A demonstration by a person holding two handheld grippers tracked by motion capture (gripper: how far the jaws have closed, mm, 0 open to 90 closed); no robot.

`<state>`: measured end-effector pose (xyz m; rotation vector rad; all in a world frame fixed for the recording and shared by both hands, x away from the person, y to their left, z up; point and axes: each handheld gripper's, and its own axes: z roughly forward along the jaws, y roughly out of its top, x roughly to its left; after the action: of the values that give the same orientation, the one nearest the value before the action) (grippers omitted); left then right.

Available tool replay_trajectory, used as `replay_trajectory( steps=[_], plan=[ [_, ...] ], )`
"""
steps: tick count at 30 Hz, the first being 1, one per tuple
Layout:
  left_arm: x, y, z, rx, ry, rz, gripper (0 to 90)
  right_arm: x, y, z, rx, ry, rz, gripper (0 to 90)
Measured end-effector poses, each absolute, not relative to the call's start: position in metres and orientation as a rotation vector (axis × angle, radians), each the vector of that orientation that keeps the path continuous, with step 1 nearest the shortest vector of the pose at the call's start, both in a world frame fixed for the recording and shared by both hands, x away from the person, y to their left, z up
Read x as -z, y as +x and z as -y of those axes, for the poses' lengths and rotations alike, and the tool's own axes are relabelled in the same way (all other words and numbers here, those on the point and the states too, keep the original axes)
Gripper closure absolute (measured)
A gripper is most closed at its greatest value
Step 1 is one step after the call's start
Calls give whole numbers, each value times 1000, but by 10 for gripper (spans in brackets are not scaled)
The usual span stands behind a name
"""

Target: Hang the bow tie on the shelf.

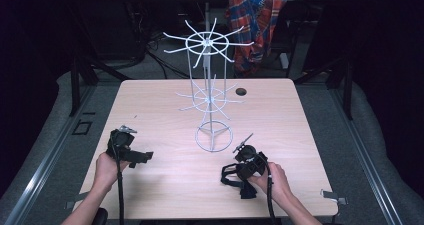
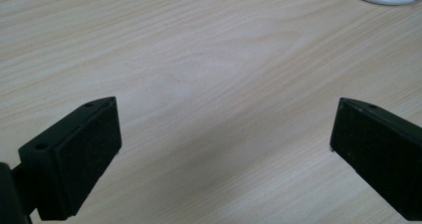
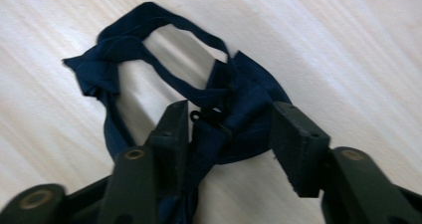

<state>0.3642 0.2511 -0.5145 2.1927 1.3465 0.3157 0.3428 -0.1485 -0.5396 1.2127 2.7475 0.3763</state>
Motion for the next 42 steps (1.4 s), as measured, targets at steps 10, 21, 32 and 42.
replay_trajectory(
  steps=[10, 21, 32, 42],
  plan=[
    [515, 362, -248, -285, 2225, -1325, 3, 540, 343, 156, -463, 1190, -2764, 805],
    [517, 365, -246, -283, 2237, -1329, 3, 516, 345, 179, -626, 1197, -2675, 819],
    [518, 367, -245, -279, 2237, -1319, 3, 502, 347, 193, -734, 1183, -2612, 819],
    [519, 363, -248, -288, 2243, -1314, 4, 497, 354, 204, -811, 1172, -2563, 817]
  ],
)
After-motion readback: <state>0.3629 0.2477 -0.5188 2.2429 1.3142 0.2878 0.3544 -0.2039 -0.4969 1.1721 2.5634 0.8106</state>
